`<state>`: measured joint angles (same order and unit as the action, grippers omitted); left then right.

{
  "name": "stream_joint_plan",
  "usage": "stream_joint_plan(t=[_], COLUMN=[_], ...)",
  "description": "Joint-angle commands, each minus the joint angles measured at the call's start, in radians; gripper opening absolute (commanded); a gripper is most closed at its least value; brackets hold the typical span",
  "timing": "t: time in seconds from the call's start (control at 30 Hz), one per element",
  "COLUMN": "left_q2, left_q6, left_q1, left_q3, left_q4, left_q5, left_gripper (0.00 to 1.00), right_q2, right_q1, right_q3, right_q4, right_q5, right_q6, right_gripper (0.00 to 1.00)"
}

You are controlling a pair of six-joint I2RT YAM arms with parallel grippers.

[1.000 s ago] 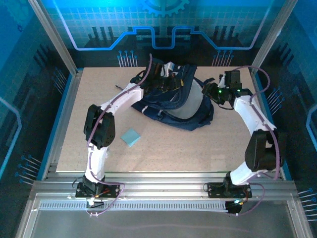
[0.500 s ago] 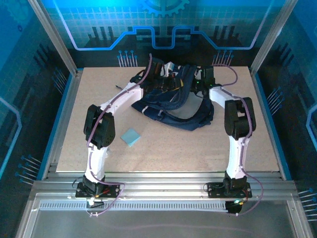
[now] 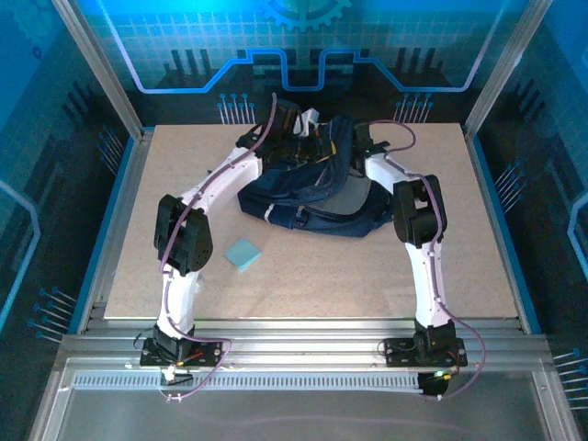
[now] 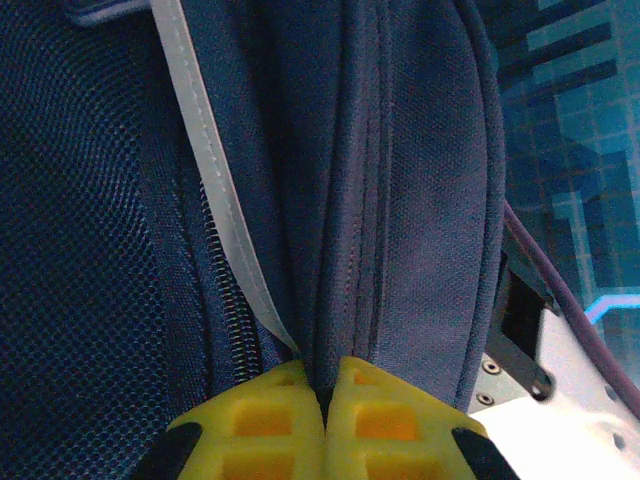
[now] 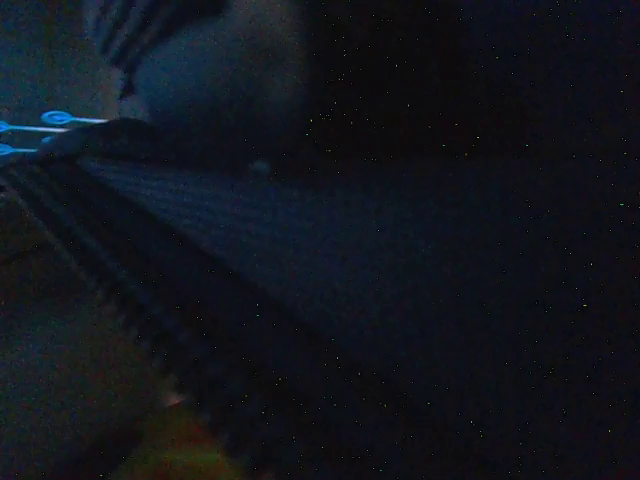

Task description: Pack books, pencil case, and school supplies into a backpack

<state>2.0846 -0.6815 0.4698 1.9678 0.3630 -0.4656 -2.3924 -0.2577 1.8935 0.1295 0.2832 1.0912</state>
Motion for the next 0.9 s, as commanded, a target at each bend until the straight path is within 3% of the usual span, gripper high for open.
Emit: stream_joint_plan(t=[0.0,0.13,0.3,0.47,0.7,0.73,0.87], left_q2=[-0.096,-0.071,-0.061,-0.050,0.021,0.032,0.037], left_q6=[0.027,0.018,-0.013,-0.074,-0.108,-0.112,-0.122], left_q1=[0.015,0.007,0.007,0.015,0.051,0.053,0.051], left_q3=[0.108,0.116,0.035,-0.056,-0.032,-0.023,-0.026], left_q4=[-0.101,-0.099,-0.155,-0.286,-0.334,-0.331,-0.294], left_q5=[-0.127,-0.128,-0.122,-0.106,-0.082,-0.077,-0.068], left_gripper=[0.00,0.00,0.00,0.00,0.00,0.07,0.73], right_q2=[0.033,0.161,0.357,0.588,0.908,0.949,1.093], right_q1=[-0.002,0.044,0.125,0.224,0.265,0.264,0.242], right_q3=[-0.072,-0.208,-0.372,-0.544,-0.715,-0.737,-0.834], right_q4=[0.232,0.048,-0.010,0.109,0.333,0.352,0.374], right_q5=[-0.161,-0.025,0.114,0.169,0.063,0.050,0.048], right_q6=[-0.045,-0.049,-0.111,-0.263,-0.466,-0.478,-0.486], right_gripper=[0.32,0.36,0.44,0.51,0.55,0.56,0.59])
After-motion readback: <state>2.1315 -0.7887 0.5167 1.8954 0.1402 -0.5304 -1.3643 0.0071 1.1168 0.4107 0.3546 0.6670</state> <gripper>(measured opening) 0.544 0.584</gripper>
